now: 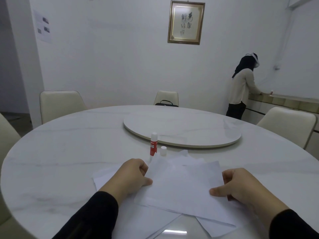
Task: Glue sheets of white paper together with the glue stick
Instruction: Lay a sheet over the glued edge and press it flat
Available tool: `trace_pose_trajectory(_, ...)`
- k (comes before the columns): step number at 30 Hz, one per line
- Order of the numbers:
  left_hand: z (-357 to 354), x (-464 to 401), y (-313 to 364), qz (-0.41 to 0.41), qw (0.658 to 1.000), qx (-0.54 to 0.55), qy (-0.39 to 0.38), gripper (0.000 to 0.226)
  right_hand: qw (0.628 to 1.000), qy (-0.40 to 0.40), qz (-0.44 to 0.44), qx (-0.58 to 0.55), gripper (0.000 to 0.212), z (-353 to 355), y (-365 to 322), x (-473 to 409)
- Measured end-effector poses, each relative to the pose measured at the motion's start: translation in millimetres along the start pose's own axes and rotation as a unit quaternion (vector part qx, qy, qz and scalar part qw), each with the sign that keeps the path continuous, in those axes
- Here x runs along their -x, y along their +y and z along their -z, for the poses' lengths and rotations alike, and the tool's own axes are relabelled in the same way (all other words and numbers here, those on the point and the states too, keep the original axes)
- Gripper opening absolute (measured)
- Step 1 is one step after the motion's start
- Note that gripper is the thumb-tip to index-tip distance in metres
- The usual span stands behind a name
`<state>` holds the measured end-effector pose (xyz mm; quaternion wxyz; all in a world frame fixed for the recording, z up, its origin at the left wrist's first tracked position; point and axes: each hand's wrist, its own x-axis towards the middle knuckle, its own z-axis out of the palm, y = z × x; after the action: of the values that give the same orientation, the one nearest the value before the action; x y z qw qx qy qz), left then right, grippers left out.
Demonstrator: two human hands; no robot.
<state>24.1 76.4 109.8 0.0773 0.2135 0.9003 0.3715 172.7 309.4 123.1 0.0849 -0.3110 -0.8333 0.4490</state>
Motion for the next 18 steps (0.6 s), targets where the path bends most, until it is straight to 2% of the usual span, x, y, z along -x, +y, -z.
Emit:
trace_pose_trajectory(7, -3.6, 0.3, 1.9, -0.013, 0.999, -0.047, 0.021, 0.023, 0.996, 0.034, 0.015, 0.076, 0.034, -3.3, 4.1, -2.5)
trace_pose_trajectory(9, -4.1, 1.6, 2.9, -0.013, 0.997, -0.073, 0.032, 0.029, 0.992, 0.061, 0.02, 0.112, 0.05, -4.6, 4.1, -3.0)
trace_pose_trajectory(11, -4.2, 1.7, 4.1, -0.012, 0.995, -0.098, 0.034, 0.046, 0.989, 0.078, 0.021, 0.125, 0.074, -6.5, 4.2, -2.8)
trace_pose_trajectory(13, -3.8, -0.2, 5.9, -0.016, 0.99, -0.138, 0.023, 0.06, 0.982, 0.097, 0.043, 0.157, 0.088, -8.1, 4.8, -1.6)
trace_pose_trajectory(16, -5.1, -6.1, 12.1, -0.048, 0.985, -0.161, 0.023, 0.055, 0.949, 0.148, 0.167, 0.223, 0.078, -13.4, -2.4, 0.6)
trace_pose_trajectory(18, -10.7, -9.5, 18.7, -0.118, 0.986, -0.113, 0.027, 0.049, 0.933, 0.09, 0.268, 0.221, 0.071, -20.2, -14.4, 0.2)
